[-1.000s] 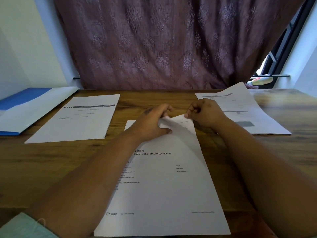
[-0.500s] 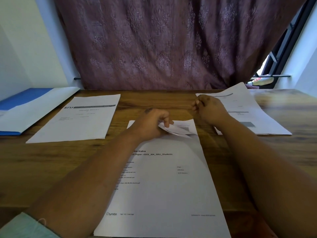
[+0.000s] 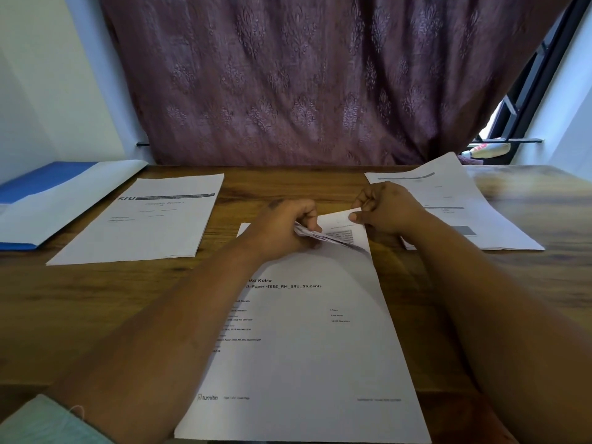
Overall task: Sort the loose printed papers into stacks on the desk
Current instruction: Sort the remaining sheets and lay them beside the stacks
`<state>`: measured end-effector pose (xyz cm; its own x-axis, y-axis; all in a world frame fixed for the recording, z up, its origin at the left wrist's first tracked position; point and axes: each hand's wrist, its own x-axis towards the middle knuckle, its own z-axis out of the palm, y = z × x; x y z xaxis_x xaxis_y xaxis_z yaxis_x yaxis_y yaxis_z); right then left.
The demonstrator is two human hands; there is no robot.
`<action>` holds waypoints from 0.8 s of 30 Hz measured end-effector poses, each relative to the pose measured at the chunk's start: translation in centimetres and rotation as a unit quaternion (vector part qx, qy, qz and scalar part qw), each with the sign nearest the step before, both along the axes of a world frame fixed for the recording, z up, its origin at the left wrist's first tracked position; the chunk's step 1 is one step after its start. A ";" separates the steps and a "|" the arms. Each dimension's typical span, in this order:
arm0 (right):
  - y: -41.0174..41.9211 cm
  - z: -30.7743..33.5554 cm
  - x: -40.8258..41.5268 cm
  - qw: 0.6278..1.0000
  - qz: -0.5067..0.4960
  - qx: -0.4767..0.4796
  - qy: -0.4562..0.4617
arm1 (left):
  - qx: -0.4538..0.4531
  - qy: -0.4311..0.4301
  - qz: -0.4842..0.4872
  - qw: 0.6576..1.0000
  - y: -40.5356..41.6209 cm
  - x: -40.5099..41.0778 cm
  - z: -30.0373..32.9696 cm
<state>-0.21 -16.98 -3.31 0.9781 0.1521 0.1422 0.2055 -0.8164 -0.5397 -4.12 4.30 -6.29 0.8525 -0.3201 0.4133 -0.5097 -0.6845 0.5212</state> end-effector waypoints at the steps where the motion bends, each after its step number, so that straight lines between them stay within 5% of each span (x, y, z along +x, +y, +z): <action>1: 0.0 0.0 -0.1 1.000 0.006 -0.011 -0.008 | 0.001 0.000 0.005 1.000 -0.1 -0.1 0.1; 5: 0.1 0.5 -0.8 0.997 0.063 0.010 -0.038 | 0.003 0.005 0.016 1.000 -0.1 -0.3 0.2; 10: -0.4 1.4 -1.6 0.940 0.111 0.311 0.089 | 0.030 -0.031 0.011 0.999 0.1 0.2 -0.2; 15: -0.8 -0.4 0.4 0.999 -0.035 0.006 0.006 | 0.028 -0.027 -0.013 0.999 0.2 0.0 -0.1; 18: -0.5 -0.9 0.3 0.998 -0.011 0.014 0.061 | -0.009 0.015 -0.014 1.000 0.2 0.0 -0.2; 24: -0.2 -0.7 0.1 0.998 0.011 0.056 0.025 | -0.011 0.011 -0.002 1.000 0.1 0.1 -0.1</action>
<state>-0.12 -17.15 -4.03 0.9812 0.1589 0.1098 0.1922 -0.7465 -0.6370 -4.00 4.37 -6.34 0.8599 -0.3152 0.4015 -0.5012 -0.6703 0.5473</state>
